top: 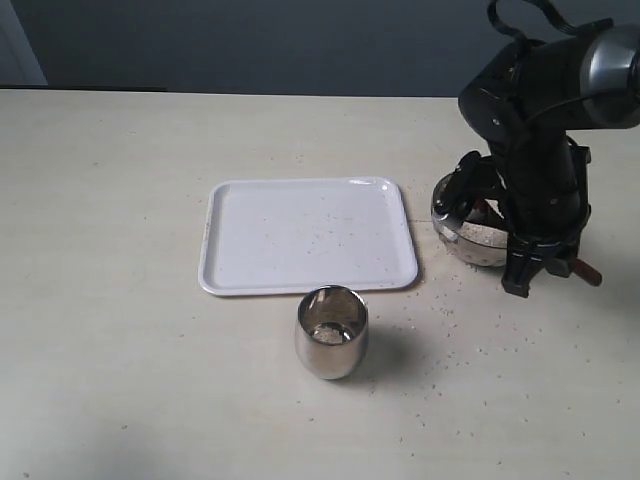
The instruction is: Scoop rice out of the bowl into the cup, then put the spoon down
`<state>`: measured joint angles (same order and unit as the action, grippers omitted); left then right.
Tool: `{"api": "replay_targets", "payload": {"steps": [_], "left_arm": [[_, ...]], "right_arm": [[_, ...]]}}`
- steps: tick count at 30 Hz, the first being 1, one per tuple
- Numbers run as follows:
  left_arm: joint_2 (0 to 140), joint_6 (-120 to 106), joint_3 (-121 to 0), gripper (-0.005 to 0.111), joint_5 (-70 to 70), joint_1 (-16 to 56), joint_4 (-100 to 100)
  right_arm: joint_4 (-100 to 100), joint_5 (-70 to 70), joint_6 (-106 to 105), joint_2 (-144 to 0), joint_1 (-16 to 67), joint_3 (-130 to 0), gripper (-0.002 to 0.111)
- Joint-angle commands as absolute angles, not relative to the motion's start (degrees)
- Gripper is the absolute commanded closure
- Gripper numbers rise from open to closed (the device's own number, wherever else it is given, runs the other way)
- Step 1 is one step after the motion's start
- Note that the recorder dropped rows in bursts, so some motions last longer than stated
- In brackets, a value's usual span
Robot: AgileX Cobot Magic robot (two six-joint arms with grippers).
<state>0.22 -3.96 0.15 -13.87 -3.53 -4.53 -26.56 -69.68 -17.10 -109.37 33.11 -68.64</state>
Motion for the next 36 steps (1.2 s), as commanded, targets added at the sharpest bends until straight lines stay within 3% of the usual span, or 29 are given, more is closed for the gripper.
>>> {"api": "replay_targets", "payload": {"steps": [1, 28, 36], "left_arm": [[0.0, -3.7, 0.0, 0.106, -13.7, -3.7, -4.6], [0.0, -3.7, 0.0, 0.106, -13.7, -3.7, -4.6], [0.0, -3.7, 0.0, 0.106, -13.7, -3.7, -4.6]], "right_arm": [[-25.5, -70.0, -15.7, -109.2, 34.4, -68.9, 0.109], [-16.3, -70.0, -10.5, -106.4, 35.8, -63.1, 0.109], [-16.4, -70.0, -10.0, -103.4, 42.2, -63.1, 0.109]]}}
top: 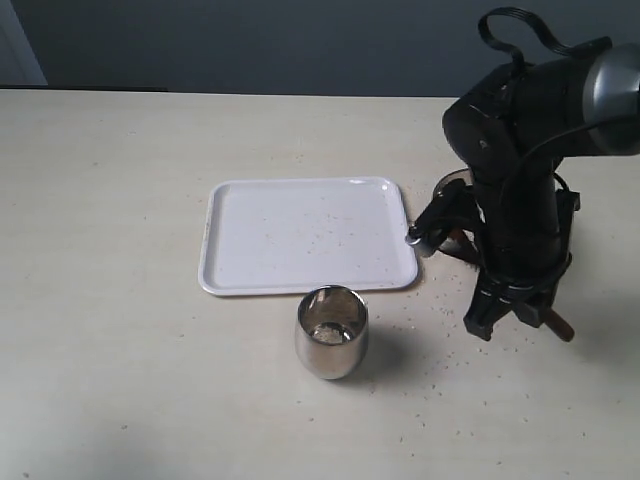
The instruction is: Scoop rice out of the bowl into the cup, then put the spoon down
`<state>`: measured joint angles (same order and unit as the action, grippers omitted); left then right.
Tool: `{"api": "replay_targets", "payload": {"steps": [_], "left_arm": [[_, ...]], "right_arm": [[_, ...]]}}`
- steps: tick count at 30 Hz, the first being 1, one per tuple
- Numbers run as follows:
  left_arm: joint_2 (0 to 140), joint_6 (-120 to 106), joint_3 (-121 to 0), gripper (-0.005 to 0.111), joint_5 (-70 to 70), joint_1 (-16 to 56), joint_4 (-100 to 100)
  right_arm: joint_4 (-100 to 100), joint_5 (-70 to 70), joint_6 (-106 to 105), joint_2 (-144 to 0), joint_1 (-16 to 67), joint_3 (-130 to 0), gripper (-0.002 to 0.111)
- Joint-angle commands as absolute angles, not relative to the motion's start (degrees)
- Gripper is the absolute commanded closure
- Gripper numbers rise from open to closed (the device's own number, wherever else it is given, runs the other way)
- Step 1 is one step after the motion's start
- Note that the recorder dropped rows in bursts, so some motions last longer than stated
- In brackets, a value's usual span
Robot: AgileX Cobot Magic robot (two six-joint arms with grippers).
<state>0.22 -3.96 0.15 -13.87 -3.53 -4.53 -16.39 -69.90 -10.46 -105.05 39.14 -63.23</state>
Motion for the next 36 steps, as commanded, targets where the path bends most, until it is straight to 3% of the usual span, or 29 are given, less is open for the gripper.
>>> {"api": "replay_targets", "payload": {"steps": [1, 15, 36], "left_arm": [[0.0, -3.7, 0.0, 0.106, -13.7, -3.7, -4.6], [0.0, -3.7, 0.0, 0.106, -13.7, -3.7, -4.6], [0.0, -3.7, 0.0, 0.106, -13.7, -3.7, -4.6]], "right_arm": [[-16.4, -70.0, -9.8, -103.1, 43.1, -63.1, 0.109], [-14.7, -70.0, -7.0, -101.5, 50.2, -63.1, 0.109], [-14.4, -70.0, -6.2, -101.5, 48.0, -63.1, 0.109]]}}
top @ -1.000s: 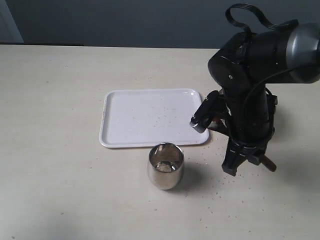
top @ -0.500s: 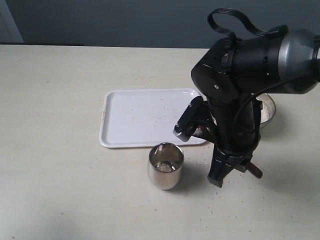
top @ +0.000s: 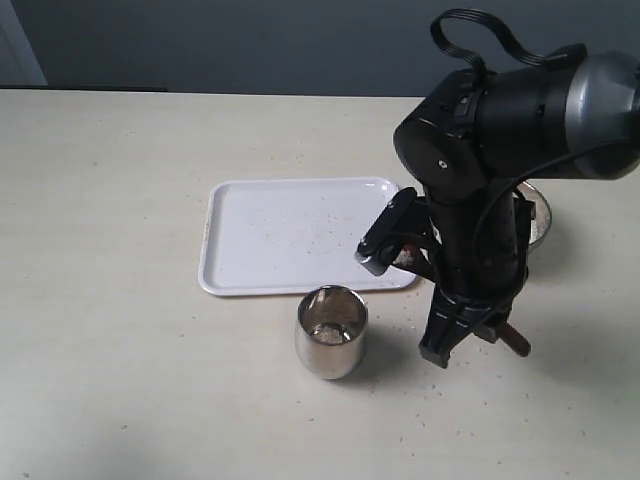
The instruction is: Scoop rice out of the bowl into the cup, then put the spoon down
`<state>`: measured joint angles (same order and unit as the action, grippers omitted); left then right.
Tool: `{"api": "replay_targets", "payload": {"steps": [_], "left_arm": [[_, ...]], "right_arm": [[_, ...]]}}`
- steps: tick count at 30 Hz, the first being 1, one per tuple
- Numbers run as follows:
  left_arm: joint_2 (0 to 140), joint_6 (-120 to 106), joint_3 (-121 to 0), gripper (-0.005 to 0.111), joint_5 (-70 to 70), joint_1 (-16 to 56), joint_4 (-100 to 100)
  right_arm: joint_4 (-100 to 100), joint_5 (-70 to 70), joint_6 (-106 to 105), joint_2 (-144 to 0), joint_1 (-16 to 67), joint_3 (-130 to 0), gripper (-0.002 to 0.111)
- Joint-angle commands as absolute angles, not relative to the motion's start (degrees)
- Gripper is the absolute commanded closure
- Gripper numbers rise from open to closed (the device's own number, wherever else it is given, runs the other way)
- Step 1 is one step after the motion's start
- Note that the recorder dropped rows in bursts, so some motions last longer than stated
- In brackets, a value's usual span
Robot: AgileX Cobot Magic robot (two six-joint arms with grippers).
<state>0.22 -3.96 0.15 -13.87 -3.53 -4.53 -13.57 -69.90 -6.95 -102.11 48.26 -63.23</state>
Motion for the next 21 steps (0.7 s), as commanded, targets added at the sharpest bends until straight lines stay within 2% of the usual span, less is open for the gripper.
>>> {"api": "replay_targets", "payload": {"steps": [1, 21], "left_arm": [[0.0, -3.7, 0.0, 0.106, -13.7, -3.7, -4.6], [0.0, -3.7, 0.0, 0.106, -13.7, -3.7, -4.6]], "right_arm": [[-14.4, -70.0, -6.2, -101.5, 48.0, -63.1, 0.109], [-7.8, -70.0, -7.1, -100.2, 48.0, -63.1, 0.109]]}}
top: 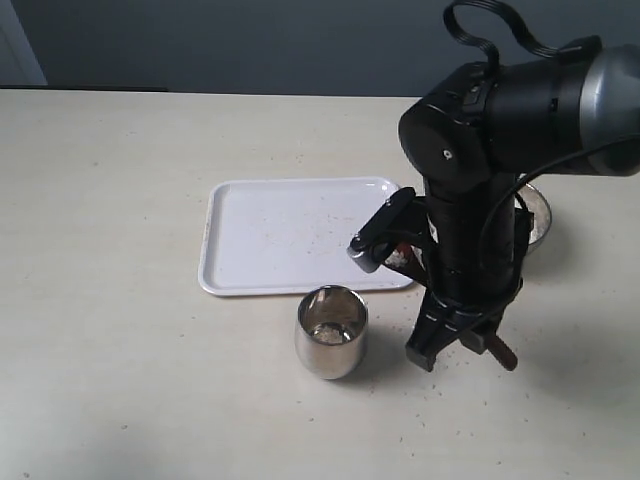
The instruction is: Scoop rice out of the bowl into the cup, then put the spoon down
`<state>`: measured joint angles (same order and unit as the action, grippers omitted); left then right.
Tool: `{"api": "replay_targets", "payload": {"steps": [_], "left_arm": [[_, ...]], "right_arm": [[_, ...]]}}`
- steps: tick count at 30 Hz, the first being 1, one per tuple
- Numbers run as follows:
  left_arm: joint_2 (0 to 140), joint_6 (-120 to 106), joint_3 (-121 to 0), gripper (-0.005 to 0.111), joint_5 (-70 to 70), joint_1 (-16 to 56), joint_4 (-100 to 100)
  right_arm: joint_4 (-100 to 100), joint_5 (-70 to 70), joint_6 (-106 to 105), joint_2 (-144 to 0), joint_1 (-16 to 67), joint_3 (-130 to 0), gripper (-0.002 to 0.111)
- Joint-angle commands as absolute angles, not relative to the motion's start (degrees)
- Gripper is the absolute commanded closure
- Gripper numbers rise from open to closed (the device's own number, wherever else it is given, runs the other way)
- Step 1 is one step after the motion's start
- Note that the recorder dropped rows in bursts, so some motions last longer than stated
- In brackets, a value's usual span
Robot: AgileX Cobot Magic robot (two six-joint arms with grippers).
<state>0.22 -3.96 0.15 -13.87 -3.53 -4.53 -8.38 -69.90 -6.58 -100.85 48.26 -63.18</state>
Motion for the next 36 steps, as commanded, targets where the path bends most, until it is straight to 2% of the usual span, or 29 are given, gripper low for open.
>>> {"api": "replay_targets", "payload": {"steps": [1, 8, 19, 30, 36], "left_arm": [[0.0, -3.7, 0.0, 0.106, -13.7, -3.7, -4.6], [0.0, -3.7, 0.0, 0.106, -13.7, -3.7, -4.6], [0.0, -3.7, 0.0, 0.106, -13.7, -3.7, -4.6], [0.0, -3.7, 0.0, 0.106, -13.7, -3.7, -4.6], [0.0, -3.7, 0.0, 0.106, -13.7, -3.7, -4.6]], "right_arm": [[-7.5, -70.0, -7.3, -100.3, 48.0, -63.1, 0.109], [-14.3, -70.0, -7.9, -100.4, 47.7, -57.5, 0.109], [-15.1, -70.0, -10.4, -100.7, 39.2, -57.5, 0.109], [-14.4, -70.0, -10.6, -102.6, 31.8, -64.3, 0.109], [-5.4, -70.0, -14.9, -104.2, 30.0, -65.1, 0.109]]}}
